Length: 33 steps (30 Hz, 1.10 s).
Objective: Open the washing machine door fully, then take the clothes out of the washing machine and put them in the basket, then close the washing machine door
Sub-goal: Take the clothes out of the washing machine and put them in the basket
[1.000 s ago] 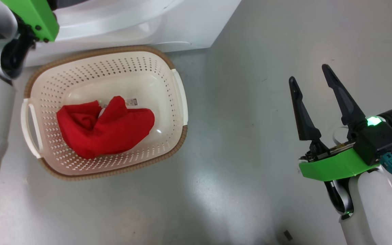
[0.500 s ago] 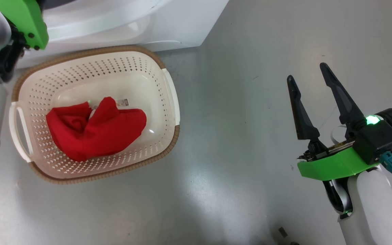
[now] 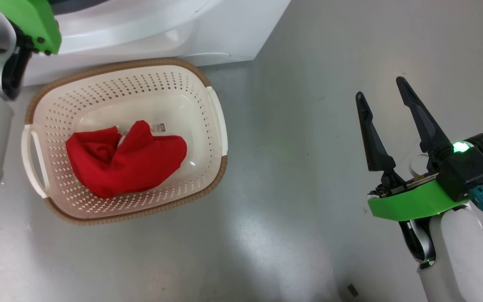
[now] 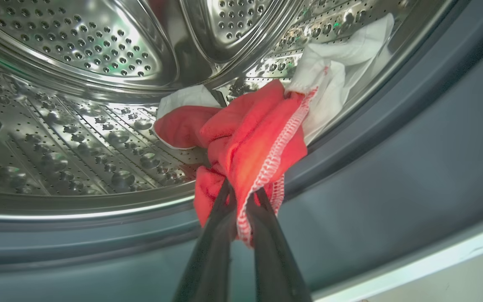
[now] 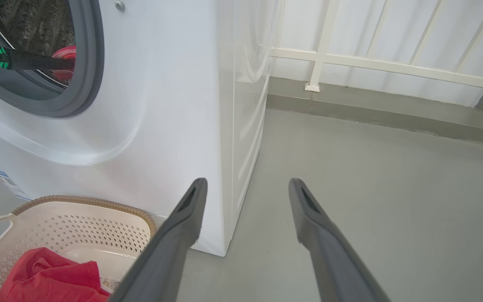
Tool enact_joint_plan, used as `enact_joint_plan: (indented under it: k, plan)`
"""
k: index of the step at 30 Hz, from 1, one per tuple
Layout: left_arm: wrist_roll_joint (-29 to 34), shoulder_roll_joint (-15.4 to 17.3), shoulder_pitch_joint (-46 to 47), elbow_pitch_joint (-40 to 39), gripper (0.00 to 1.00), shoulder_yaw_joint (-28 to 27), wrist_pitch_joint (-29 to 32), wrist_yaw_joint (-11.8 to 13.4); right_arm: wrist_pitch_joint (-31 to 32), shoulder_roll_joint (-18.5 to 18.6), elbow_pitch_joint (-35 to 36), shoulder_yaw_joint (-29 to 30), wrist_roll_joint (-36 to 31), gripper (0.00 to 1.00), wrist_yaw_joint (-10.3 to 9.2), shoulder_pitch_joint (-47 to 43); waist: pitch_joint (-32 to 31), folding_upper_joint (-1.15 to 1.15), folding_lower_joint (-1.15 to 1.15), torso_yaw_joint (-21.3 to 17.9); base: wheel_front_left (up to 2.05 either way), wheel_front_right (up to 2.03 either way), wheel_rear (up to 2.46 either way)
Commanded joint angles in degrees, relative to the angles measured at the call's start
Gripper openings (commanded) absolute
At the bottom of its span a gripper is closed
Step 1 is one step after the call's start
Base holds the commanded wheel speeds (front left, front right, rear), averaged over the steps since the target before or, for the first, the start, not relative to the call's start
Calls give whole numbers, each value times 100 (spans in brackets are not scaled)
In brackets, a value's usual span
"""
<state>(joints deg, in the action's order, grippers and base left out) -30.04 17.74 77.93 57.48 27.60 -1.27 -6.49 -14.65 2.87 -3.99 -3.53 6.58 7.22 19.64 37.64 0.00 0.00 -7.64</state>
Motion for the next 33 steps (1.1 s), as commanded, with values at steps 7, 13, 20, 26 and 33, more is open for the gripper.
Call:
enact_joint_plan:
  k: [7,13,20,26,33]
  plan:
    - [-49,144,-56,-112,0,-177,-765,96,-35,0,76,-71,35,100,26,-35,-112,0,0,117,0,0,0]
    - [-145,36,-324,-228,0,-277,-1175,194,-35,0,25,-78,39,100,26,-23,-236,0,0,275,0,0,0]
    - [-289,-31,-841,-529,0,-459,-1338,250,-35,0,-72,-130,60,100,26,-10,-490,0,0,423,0,0,0]
    - [-281,-28,-1496,-1123,0,-650,-1369,347,-35,0,-160,-128,66,100,26,-53,-756,0,0,490,0,0,0]
    - [-190,-29,-2333,-1892,0,-860,-1371,504,-35,0,-208,-123,77,100,26,-177,-1076,0,0,534,0,0,0]
